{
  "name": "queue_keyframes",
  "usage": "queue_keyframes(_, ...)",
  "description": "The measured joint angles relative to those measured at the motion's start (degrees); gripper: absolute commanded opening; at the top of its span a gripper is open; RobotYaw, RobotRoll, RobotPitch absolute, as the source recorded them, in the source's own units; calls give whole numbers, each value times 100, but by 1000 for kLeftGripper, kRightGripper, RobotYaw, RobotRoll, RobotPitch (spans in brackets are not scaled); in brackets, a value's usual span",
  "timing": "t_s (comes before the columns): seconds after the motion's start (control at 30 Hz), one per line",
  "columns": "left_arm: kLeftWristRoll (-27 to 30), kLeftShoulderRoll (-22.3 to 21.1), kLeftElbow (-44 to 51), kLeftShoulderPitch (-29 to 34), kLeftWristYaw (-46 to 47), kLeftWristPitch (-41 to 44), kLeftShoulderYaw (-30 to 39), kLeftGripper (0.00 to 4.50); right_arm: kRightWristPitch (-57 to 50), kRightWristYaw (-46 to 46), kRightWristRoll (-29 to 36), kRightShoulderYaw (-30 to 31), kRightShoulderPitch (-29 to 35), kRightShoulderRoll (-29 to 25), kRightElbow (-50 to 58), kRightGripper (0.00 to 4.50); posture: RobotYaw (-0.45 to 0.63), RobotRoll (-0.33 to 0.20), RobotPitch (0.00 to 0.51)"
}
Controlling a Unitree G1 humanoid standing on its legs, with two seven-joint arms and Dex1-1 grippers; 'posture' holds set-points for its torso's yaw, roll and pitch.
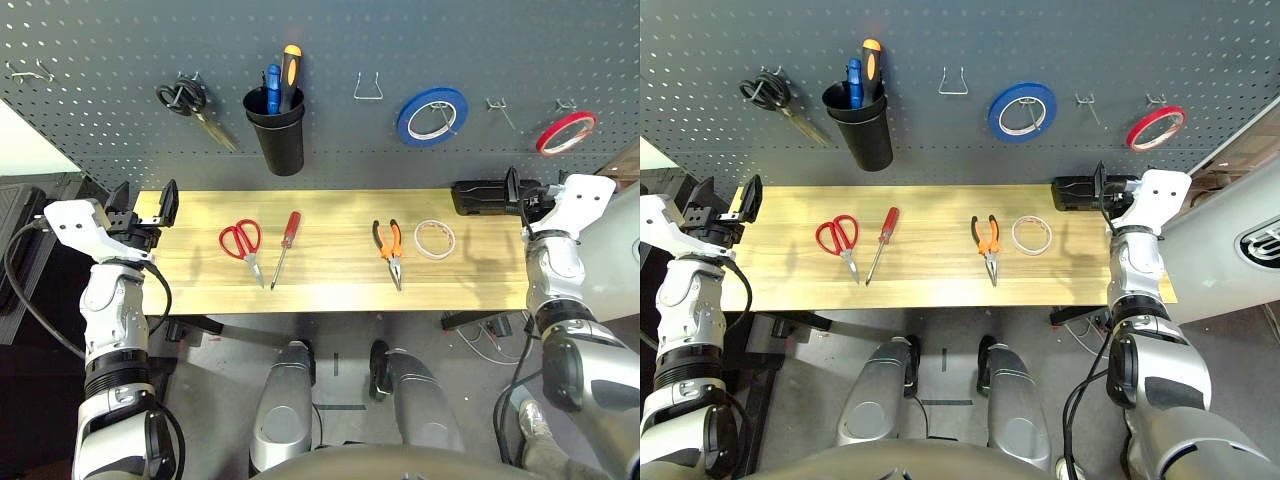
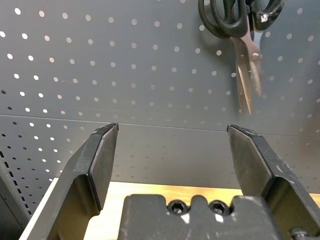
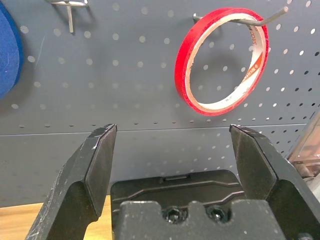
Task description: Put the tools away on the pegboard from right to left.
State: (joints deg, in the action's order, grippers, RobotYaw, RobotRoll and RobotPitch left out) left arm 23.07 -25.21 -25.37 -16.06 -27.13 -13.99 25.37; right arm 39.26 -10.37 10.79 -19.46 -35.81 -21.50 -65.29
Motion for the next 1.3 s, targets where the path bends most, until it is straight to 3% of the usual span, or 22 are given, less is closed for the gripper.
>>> queue_keyframes(0.5,30,7,291,148,-207,246,-236,4445,-527,14,-165,130,-24,-191,5,4500,257,0,220)
queue_keyframes(0.97,135,65,2193,978,-1325,1514,-1613,4445,-1547,-1243,-196,308,-23,-810,257,4500,210,0,250)
queue_keyframes(1.3,-311,-178,2315,1000,-2033,1613,-2483,4445,-2373,-2389,-440,868,-19,-1192,517,4500,208,0,264)
